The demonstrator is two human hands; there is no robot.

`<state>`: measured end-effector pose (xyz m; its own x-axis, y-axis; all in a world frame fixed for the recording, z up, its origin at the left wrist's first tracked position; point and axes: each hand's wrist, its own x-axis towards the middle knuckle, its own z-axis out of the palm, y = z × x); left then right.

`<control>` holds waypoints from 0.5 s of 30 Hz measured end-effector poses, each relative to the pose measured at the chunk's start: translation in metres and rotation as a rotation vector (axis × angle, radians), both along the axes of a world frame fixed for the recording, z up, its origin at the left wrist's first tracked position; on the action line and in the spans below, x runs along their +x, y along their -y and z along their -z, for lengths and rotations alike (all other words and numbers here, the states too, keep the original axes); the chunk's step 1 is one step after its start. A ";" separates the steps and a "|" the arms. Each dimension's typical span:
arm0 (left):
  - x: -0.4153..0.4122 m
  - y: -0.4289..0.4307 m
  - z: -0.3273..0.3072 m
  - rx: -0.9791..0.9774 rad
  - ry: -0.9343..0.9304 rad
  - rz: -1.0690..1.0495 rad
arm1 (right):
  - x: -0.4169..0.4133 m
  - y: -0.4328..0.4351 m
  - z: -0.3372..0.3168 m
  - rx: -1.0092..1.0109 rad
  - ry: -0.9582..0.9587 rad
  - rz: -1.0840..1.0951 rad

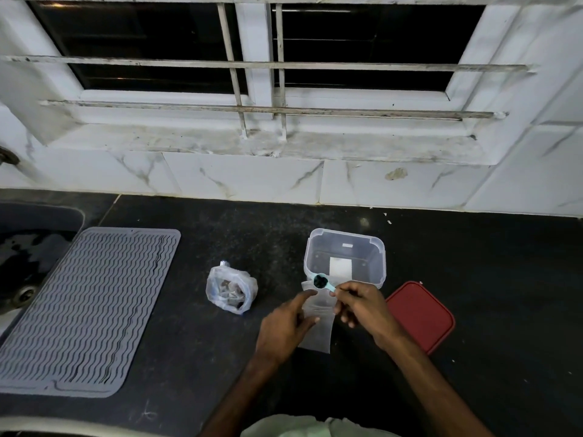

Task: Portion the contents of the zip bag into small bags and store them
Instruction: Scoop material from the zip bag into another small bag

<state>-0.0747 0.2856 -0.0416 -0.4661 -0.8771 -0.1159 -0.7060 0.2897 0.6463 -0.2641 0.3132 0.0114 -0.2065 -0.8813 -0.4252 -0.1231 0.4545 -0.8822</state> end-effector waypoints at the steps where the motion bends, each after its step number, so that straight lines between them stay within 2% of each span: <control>1: -0.005 0.001 0.001 -0.008 0.032 0.014 | -0.002 -0.003 0.002 0.000 -0.005 0.007; 5: -0.009 0.005 0.012 -0.064 0.075 -0.018 | -0.006 -0.011 0.007 0.006 -0.003 0.029; 10: -0.006 0.005 0.018 -0.076 0.027 -0.061 | -0.003 -0.015 0.010 0.012 -0.028 0.011; 15: 0.002 0.003 0.016 0.011 0.106 0.013 | -0.001 -0.016 0.008 0.007 -0.028 0.003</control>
